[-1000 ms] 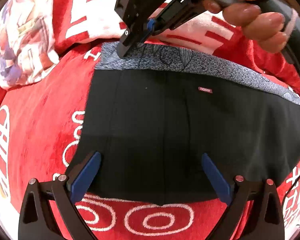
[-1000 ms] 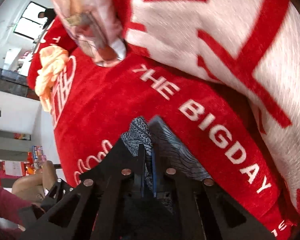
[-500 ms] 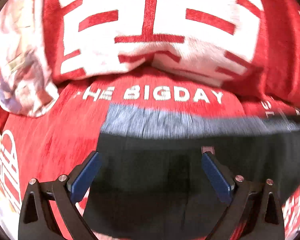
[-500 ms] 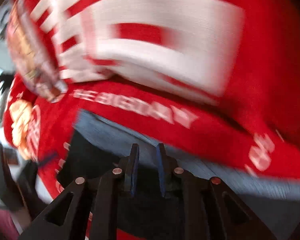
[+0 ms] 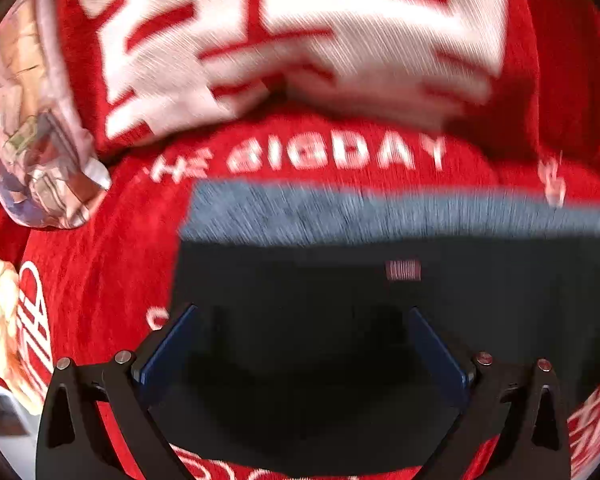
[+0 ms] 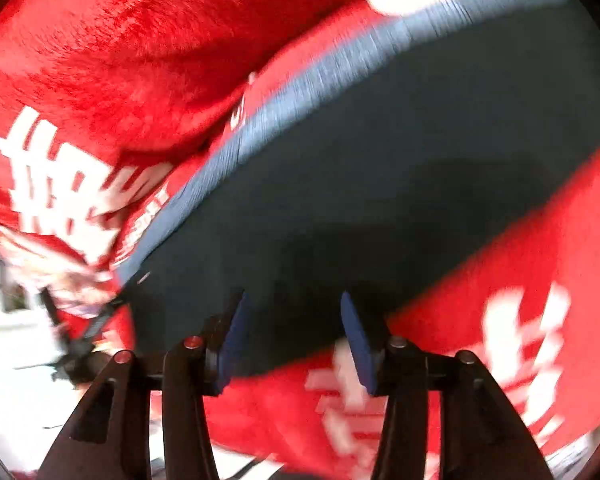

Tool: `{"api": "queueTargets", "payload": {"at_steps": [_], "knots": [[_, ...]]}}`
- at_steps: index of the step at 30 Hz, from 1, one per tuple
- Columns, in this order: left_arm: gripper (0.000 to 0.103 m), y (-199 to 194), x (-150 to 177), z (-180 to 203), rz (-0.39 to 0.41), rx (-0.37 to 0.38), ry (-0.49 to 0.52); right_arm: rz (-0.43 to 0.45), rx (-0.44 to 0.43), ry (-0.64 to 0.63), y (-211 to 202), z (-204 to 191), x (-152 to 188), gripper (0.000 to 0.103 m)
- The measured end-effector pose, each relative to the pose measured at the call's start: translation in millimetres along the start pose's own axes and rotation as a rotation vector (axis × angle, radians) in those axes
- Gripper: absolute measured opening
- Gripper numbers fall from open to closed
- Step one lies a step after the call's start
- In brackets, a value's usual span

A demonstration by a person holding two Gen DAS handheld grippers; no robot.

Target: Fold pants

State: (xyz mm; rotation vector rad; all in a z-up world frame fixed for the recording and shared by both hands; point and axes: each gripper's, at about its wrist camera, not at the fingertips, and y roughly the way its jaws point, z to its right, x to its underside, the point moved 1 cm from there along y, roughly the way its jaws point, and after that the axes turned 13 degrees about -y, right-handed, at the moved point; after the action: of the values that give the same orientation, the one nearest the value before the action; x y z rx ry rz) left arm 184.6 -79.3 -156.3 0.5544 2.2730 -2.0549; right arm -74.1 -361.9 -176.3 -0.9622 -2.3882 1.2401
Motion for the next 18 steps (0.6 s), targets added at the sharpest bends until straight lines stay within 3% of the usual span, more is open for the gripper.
{"api": "queueTargets", "payload": {"at_steps": [1,4,8,17,18], "knots": [[0.103,8,7,6,-0.014,-0.018,0.011,-0.008,-0.039,0.019,3,4,7,0.052],[0.103,13,14,2,0.016,0.028,-0.039,0.002,-0.096,0.038,22,2,21,0.052],[0.103,15,12,2,0.000,0.029,-0.028,0.023,-0.101,0.086,43,11,19,0.051],[0.103,16,13,2,0.008,0.021,-0.029,0.076,-0.116,0.152,29,26,16,0.047],[0.103,16,13,2,0.003,0.022,-0.030,0.072,-0.110,0.153,32,27,11,0.029]]}}
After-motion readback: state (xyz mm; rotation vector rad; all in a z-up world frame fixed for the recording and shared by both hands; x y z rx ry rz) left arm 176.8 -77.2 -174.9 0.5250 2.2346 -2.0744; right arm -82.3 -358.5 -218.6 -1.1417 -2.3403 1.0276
